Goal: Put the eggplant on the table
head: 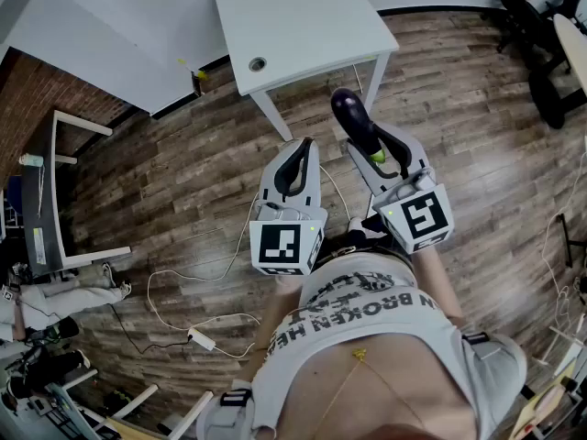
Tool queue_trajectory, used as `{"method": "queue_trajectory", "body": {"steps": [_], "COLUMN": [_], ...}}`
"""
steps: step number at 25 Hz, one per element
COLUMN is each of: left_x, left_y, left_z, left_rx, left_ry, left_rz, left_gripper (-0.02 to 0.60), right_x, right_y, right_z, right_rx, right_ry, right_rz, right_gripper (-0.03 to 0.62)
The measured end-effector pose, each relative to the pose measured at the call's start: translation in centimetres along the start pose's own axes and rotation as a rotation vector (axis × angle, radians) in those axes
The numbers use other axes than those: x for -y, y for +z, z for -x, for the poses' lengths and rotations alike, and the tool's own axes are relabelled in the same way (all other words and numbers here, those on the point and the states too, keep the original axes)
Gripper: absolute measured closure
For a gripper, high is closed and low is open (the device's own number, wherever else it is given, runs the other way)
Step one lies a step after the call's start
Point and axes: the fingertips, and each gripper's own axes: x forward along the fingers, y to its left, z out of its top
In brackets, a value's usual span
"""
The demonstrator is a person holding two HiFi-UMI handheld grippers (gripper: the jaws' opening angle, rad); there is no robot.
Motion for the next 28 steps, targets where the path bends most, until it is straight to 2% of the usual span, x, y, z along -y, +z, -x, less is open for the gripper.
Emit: {"method": "queue_trajectory", "body": {"steps": [3,7,16,22,28], "left_x": [0.6,1.6,1.8,-0.3,-3.0], "left_y": [-0.2,-0.6,-2.7,-3.4,-3.0], "left_z": [-0.2,-0.4,-0.6,-3.3,-9.1], "left_rx": [-0.004,-0.007,-0.045,-0.052,-0.053], "left_ry": [0.008,0.031,0.114,0.095,0.011], "left_rz": [-0.001,0.007,0.038,0.054,0.057], "left_gripper": [0.575,0.575,0.575,0.575,0.575], "right_x": [0.4,1.8,4.6,5.7,8.4], "right_y": [0.2,0.2,-2.1,-2.8,-2.7], "right_z": [0.5,1.9,2.2,-0.1,-4.4], "right_rx": [0.026,0.054,0.021,-0.009,-0.015], "right_ry": [0.025,0.017,0.048,0.038,-0.006], "right_rz": [-0.007,-0.010,-0.008,-0.017,-0.016], "right_gripper": [0.425,0.425,0.424,0.424,0.424]}}
